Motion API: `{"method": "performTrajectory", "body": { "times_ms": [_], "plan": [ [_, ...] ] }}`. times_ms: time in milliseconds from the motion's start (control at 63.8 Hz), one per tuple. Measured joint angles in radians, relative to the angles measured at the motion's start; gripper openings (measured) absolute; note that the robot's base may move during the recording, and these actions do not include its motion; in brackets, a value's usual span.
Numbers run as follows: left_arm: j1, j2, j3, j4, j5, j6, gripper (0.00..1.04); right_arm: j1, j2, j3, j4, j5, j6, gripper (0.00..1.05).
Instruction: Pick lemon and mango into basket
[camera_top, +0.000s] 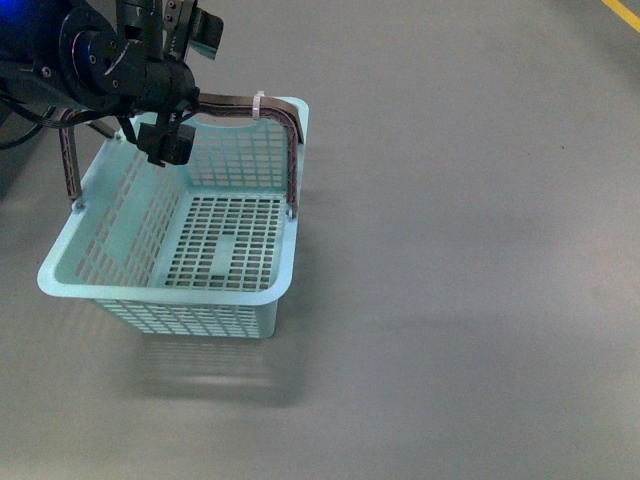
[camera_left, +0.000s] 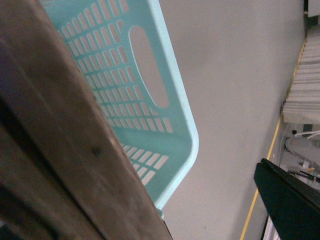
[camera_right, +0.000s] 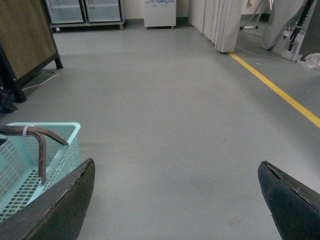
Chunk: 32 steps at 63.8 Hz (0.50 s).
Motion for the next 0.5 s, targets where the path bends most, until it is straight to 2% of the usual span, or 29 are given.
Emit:
{"method": "performTrajectory", "body": {
  "times_ms": [141,235,314,423,502],
  "plan": [
    [0.001,0.044,0.054,-0.037,-0.035,-0.007,0.67,0.0,0.0,0.0,0.0,0.0,0.0,0.96],
    [0.001,0.054,0.069,-0.037,-0.038,-0.035,0.42,0.0,0.0,0.0,0.0,0.0,0.0,0.96],
    [0.001,0.054,0.071,-0.062,-0.04,-0.067,0.28,0.0,0.0,0.0,0.0,0.0,0.0,0.96],
    [-0.001,0.039,0.071,-0.078,-0.035,-0.146,0.16,0.0,0.0,0.0,0.0,0.0,0.0,0.96],
    [-0.007,0.008,0.037,-0.081,-0.042,-0.116,0.15,0.0,0.0,0.0,0.0,0.0,0.0,0.96]
  ]
}}
